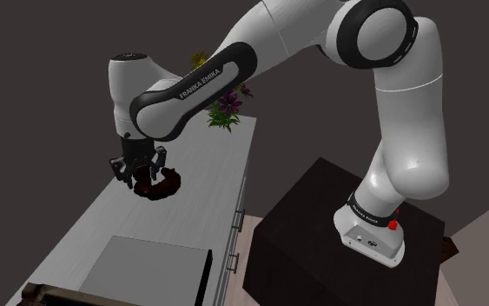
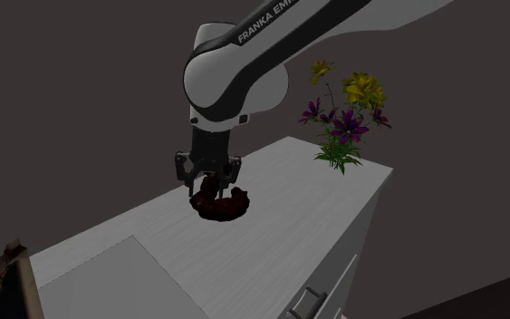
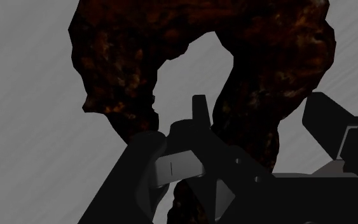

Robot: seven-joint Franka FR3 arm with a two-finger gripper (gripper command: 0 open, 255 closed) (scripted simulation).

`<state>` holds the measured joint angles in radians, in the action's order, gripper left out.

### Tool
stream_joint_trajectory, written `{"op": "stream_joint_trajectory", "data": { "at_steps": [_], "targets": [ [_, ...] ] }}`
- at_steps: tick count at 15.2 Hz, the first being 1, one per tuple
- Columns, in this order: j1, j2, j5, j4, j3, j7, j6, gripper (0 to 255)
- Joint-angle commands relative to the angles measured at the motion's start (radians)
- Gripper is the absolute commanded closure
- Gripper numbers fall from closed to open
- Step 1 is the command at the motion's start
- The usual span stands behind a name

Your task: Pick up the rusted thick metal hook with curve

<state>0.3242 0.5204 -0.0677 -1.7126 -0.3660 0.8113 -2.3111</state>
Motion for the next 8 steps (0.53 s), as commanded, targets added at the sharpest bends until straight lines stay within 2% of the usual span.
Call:
{"op": "stream_joint_trajectory", "data": {
  "at_steps": [1, 8],
  "targets": [
    [0.001, -0.001, 0.0, -0.003, 0.0, 0.001, 0.0, 255],
    [-0.007, -0.047, 0.016, 0.026, -0.011, -0.002, 0.074, 255]
  ]
}}
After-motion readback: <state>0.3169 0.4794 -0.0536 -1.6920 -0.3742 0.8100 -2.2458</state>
